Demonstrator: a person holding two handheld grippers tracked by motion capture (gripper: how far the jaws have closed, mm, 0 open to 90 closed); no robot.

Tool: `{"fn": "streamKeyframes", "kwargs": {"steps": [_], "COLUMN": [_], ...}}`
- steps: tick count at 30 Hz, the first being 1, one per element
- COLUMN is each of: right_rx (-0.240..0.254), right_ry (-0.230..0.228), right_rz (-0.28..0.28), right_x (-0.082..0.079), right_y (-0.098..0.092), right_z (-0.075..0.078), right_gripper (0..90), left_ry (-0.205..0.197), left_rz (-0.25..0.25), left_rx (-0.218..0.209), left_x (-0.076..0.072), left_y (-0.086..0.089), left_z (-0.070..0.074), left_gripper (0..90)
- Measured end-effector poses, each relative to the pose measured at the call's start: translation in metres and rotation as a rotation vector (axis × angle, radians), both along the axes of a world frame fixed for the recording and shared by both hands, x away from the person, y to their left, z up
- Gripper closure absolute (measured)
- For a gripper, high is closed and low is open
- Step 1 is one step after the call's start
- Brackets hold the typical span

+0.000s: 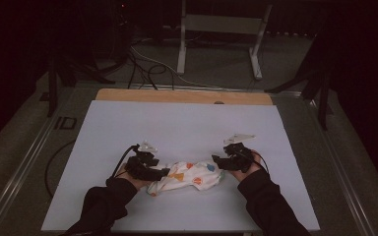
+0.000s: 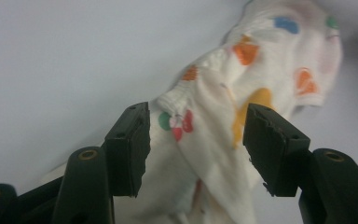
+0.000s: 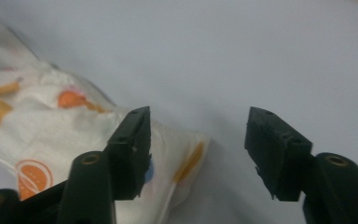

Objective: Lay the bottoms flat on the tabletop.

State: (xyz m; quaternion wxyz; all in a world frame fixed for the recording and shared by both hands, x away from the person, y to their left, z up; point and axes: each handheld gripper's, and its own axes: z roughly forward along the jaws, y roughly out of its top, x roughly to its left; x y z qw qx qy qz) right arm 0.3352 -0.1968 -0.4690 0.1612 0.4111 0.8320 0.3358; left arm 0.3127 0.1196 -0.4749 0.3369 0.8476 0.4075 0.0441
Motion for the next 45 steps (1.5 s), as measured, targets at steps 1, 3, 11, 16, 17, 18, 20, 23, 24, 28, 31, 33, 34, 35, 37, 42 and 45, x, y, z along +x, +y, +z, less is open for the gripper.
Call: {"fn": "streamKeyframes", "kwargs": {"steps": [1, 3, 11, 16, 17, 18, 20, 23, 24, 28, 31, 33, 34, 35, 37, 42, 45], "right_rx": [-0.003, -0.006, 0.004, 0.002, -0.012, -0.02, -0.027, -0.029, -0.028, -0.029, -0.032, -0.037, -0.034, -0.031, -0.034, -0.034, -0.026], "right_ry": [0.014, 0.039, 0.164, 0.188, 0.185, 0.18, 0.177, 0.17, 0.169, 0.16, 0.16, 0.152, 0.152, 0.151, 0.15, 0.135, 0.129], "right_rz": [-0.005, -0.02, -0.021, 0.013, 0.019, 0.019, 0.02, 0.023, 0.023, 0.027, 0.028, 0.029, 0.028, 0.027, 0.03, 0.033, 0.033], "right_x": [0.001, 0.0, 0.0, -0.001, -0.002, -0.003, -0.003, -0.004, -0.004, -0.004, -0.004, -0.005, -0.005, -0.005, -0.005, -0.006, -0.006], "right_y": [0.001, 0.0, -0.006, -0.005, -0.003, -0.002, -0.001, -0.001, -0.002, -0.001, 0.0, 0.001, 0.001, 0.001, 0.002, 0.002, 0.001], "right_z": [-0.004, -0.011, -0.032, -0.033, -0.033, -0.033, -0.033, -0.032, -0.032, -0.031, -0.031, -0.03, -0.03, -0.029, -0.028, -0.026, -0.025], "right_gripper": [45.9, 49.6, 65.2, 86.6, 86.8, 86.9, 87.0, 86.9, 86.9, 86.9, 86.8, 86.8, 86.8, 86.8, 86.8, 86.8, 86.8], "left_ry": [0.013, 0.03, 0.076, 0.083, 0.08, 0.075, 0.069, 0.072, 0.072, 0.068, 0.063, 0.047, 0.04, 0.027, 0.006, -0.014, -0.036], "left_rz": [0.012, 0.029, 0.032, 0.017, 0.016, 0.008, -0.006, -0.039, -0.036, -0.038, -0.037, -0.041, -0.043, -0.043, -0.047, -0.045, -0.049], "left_rx": [0.0, 0.005, 0.021, 0.014, 0.018, 0.02, 0.025, 0.02, 0.016, 0.026, 0.043, 0.06, 0.072, 0.09, 0.125, 0.128, 0.134], "left_x": [0.003, 0.007, 0.015, 0.016, 0.016, 0.016, 0.016, 0.015, 0.015, 0.016, 0.016, 0.015, 0.015, 0.014, 0.014, 0.016, 0.015], "left_y": [0.0, 0.001, 0.001, -0.003, -0.004, -0.005, -0.008, -0.014, -0.015, -0.022, -0.027, -0.031, -0.033, -0.034, -0.036, -0.032, -0.032], "left_z": [-0.004, -0.01, -0.026, -0.03, -0.03, -0.031, -0.031, -0.032, -0.032, -0.031, -0.031, -0.031, -0.031, -0.031, -0.03, -0.031, -0.03], "left_gripper": [44.3, 45.1, 50.5, 55.2, 55.9, 58.1, 60.9, 64.9, 64.5, 59.3, 57.0, 57.7, 58.9, 61.3, 68.2, 86.1, 87.5]}}
